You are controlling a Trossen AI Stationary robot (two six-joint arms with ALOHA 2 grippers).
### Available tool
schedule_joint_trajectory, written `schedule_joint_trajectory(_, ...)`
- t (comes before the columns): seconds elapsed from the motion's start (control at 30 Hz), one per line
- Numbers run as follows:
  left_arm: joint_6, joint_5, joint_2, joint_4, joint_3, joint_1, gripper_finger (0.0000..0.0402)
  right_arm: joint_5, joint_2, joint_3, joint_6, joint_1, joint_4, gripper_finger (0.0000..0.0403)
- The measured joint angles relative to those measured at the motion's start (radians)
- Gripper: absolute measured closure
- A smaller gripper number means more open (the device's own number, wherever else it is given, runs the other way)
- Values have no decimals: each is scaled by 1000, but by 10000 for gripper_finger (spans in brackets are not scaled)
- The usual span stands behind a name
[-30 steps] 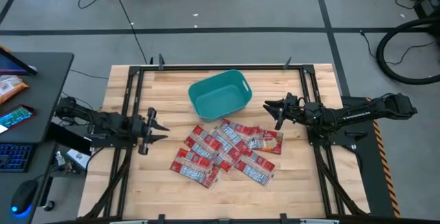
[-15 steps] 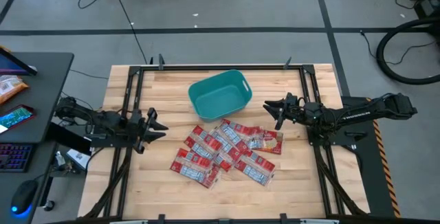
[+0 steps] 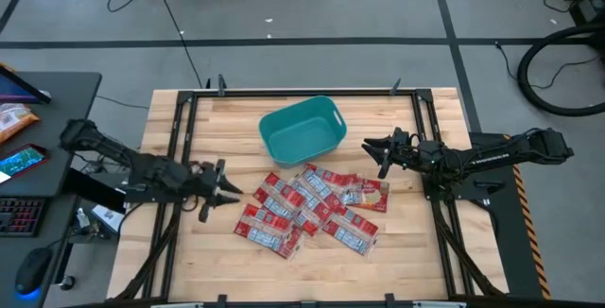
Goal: Sort popcorn bags into baskets
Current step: Put the red popcorn bag into the blue bin
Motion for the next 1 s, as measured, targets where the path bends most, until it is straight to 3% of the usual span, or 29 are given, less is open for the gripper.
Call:
schedule_joint_trajectory(0.1,-7,-21,96,-6,38,-51,263,0,0,0,0,0,0,288)
schedule_joint_trajectory(0.2,-24,-111,202,-39,81,-102,244,0,0,0,0,0,0,288)
schedule_joint_trajectory(0.47,-26,-196,501,-248,221,-195,232,0,0,0,0,0,0,288)
schedule_joint_trajectory(0.63,10,-246,622,-378,312,-207,232,0,0,0,0,0,0,288)
schedule_joint_trajectory(0.8,55,-360,719,-389,390,-203,232,0,0,0,0,0,0,288)
schedule_joint_trajectory(1.0,94,-361,859,-386,500,-157,232,0,0,0,0,0,0,288)
